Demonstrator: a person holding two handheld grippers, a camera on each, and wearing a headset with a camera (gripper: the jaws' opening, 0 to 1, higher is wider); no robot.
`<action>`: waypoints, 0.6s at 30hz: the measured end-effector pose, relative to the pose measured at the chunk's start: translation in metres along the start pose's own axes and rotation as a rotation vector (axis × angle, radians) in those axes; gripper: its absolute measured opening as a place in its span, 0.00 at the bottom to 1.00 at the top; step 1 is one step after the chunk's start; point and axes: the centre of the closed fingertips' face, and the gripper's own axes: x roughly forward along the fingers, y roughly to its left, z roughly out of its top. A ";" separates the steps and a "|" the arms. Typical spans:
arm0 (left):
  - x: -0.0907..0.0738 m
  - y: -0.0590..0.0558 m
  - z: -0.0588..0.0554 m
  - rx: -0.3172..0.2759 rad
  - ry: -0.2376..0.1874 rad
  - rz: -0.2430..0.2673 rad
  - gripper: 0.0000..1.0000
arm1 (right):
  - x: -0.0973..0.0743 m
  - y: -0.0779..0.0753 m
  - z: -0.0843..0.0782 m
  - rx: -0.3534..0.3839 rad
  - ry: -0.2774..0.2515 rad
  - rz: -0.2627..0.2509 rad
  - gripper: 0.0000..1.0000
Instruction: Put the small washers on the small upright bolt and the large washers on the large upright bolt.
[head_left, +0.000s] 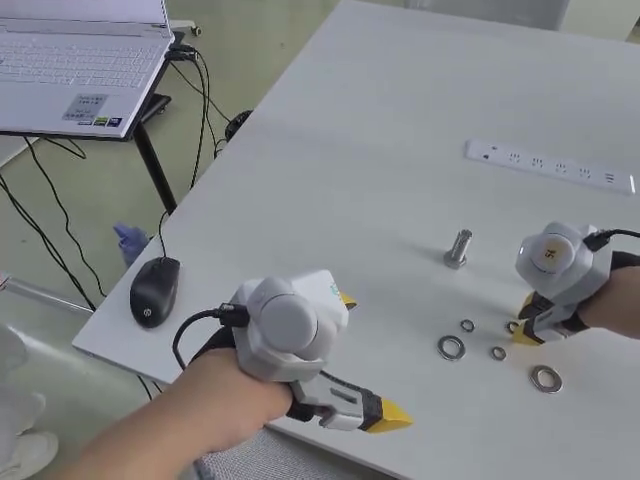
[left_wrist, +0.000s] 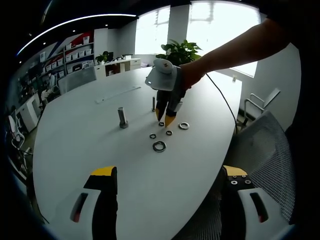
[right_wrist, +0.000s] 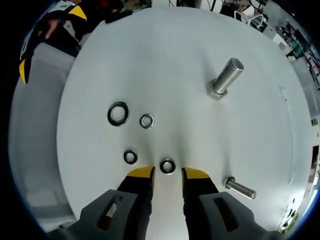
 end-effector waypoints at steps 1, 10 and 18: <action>0.000 0.000 0.000 0.000 -0.001 0.000 0.85 | 0.000 0.000 0.000 -0.001 -0.002 -0.001 0.24; 0.001 0.001 0.001 0.000 0.001 -0.001 0.85 | 0.000 -0.002 0.001 -0.006 0.001 -0.003 0.22; 0.002 0.001 0.001 -0.002 0.002 -0.001 0.84 | 0.000 -0.001 0.002 -0.010 0.001 -0.007 0.21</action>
